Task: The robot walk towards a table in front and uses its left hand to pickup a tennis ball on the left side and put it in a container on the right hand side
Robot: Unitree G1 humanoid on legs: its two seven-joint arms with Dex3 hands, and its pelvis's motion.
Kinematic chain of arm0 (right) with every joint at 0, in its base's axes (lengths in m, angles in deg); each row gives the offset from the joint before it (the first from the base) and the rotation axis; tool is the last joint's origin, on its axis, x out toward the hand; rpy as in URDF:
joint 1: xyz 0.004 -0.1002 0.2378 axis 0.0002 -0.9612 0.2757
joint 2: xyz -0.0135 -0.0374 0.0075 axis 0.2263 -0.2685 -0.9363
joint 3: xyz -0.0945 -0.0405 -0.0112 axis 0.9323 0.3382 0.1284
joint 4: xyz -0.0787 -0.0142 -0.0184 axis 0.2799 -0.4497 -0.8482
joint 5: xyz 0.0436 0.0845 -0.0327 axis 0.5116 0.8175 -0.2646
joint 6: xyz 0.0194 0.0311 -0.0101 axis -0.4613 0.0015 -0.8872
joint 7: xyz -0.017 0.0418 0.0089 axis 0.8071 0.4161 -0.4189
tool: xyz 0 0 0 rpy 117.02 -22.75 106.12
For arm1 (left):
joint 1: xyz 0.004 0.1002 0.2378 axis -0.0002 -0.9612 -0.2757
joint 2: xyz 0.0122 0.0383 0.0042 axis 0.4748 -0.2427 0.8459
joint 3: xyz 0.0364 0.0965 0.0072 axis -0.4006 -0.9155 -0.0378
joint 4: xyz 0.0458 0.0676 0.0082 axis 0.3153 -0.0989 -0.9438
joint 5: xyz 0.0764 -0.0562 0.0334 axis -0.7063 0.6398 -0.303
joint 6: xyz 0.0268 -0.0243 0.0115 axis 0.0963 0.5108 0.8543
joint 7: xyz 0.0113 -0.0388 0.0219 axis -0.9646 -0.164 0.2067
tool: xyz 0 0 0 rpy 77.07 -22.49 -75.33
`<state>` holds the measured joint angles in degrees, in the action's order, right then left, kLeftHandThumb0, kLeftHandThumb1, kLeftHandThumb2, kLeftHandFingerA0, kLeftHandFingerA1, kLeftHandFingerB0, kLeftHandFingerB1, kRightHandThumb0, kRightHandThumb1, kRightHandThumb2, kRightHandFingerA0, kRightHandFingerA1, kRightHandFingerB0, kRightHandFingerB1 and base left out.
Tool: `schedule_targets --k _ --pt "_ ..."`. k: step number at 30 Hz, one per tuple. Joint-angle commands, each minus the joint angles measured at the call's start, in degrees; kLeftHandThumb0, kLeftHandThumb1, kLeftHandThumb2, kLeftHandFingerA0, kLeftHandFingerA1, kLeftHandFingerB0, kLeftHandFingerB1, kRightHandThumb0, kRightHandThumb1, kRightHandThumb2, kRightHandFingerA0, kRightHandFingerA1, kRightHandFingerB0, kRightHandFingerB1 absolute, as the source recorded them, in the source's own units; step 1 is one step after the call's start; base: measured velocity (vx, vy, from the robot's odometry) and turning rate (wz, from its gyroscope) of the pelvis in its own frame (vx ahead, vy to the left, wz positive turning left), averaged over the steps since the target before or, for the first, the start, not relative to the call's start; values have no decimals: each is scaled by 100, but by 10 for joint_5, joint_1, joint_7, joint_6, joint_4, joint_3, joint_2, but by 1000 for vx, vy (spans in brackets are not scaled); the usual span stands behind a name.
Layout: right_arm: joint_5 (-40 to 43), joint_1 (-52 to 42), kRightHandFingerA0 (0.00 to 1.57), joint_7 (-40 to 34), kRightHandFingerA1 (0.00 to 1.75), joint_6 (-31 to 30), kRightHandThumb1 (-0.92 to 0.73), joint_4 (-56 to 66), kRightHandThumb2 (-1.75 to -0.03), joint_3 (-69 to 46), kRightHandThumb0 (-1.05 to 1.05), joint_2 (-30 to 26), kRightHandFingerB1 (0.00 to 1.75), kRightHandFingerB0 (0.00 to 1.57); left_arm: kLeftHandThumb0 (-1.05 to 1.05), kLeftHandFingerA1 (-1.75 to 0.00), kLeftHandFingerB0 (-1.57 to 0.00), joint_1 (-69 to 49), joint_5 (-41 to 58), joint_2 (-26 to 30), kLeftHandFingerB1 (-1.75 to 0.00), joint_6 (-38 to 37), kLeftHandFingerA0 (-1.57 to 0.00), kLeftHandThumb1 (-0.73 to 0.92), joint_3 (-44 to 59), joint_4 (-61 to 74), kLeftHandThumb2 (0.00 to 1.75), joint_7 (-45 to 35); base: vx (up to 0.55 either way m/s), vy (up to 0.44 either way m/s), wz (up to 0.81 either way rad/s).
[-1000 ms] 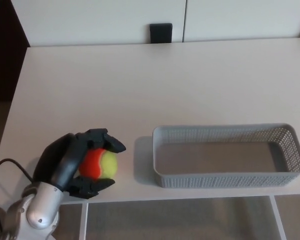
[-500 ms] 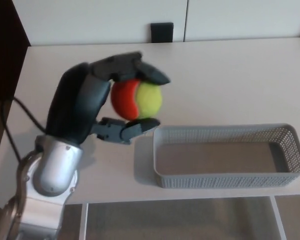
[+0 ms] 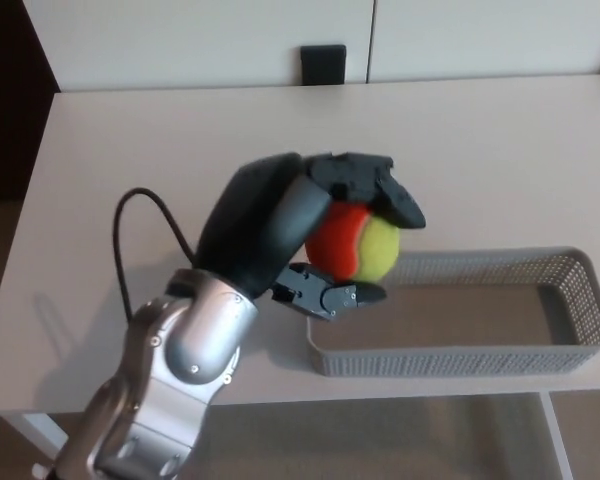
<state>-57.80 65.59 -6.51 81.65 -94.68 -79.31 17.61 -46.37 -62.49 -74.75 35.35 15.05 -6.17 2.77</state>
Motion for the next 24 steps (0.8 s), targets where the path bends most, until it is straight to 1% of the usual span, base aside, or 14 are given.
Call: schedule_targets --k 1,3,4,7,10,11,12,14,15,16,17,22,23,24 --pt "-6 2 42 -12 51 5 -54 -5 -69 3 -34 -4 45 37 2 -116 -109 19 -26 -9 -82 0 -123 43 -12 -61 86 18 0 0 0" --pt "-9 0 46 -14 46 4 -60 0 -57 5 -27 -5 38 39 2 -110 -109 30 -30 -16 -80 6 -126 43 -15 -79 85 19 0 0 0" --pt "-8 -1 42 -14 50 2 -55 2 -69 5 -34 -5 45 37 3 -115 -102 33 -32 -20 -95 10 -125 36 -16 -83 97 18 0 0 0" --pt "-9 -1 41 -15 50 -2 -55 6 -70 7 -35 -6 45 37 3 -117 -102 38 -33 -26 -95 11 -126 36 -17 -89 98 20 0 0 0" --pt "-5 1 41 -10 50 2 -55 1 -70 7 -35 -6 45 37 4 -137 -107 40 -42 -29 -81 6 -117 39 -20 -89 92 29 0 0 0" --pt "-4 -1 41 -8 50 2 -55 3 -70 7 -35 -6 45 36 -4 -116 -87 38 -40 -33 -82 6 -124 36 -21 -84 94 29 0 0 0" --pt "-3 -2 41 -7 50 1 -55 4 -70 7 -35 -5 45 36 -4 -116 -87 36 -38 -34 -82 6 -124 36 -21 -82 94 27 0 0 0" --pt "-3 -5 40 -6 50 -1 -55 9 -70 7 -34 -6 45 36 -55 -66 -49 33 -25 -32 -50 0 -82 37 -18 -78 73 15 0 0 0" --pt "-2 -6 40 -5 50 0 -55 9 -70 7 -34 -6 45 36 -55 -66 -49 33 -28 -28 -50 5 -82 37 -20 -76 73 6 0 0 0" --pt "1 -7 40 0 50 2 -56 9 -69 6 -33 -6 44 36 -76 -37 -19 35 -45 -14 -30 33 -20 41 -33 -56 54 -28 0 0 0" --pt "1 -7 40 0 50 4 -56 8 -69 6 -33 -6 44 36 -88 -40 -9 36 -55 -8 -32 37 -7 37 -38 -51 68 -33 0 0 0" --pt "-4 -5 41 -4 50 6 -56 5 -69 8 -33 -7 44 36 -97 -25 -9 34 -80 13 -28 42 -6 38 -55 -37 74 -39 0 0 0" --pt "-4 -6 44 -4 45 5 -61 8 -58 8 -25 -7 38 38 -97 -36 -5 31 -81 17 -35 43 0 52 -57 -33 57 -42 0 0 0" --pt "-4 -5 41 -5 50 5 -55 7 -69 8 -34 -7 45 36 -90 -17 -1 31 -82 19 -22 45 -6 46 -58 -30 88 -47 0 0 0"
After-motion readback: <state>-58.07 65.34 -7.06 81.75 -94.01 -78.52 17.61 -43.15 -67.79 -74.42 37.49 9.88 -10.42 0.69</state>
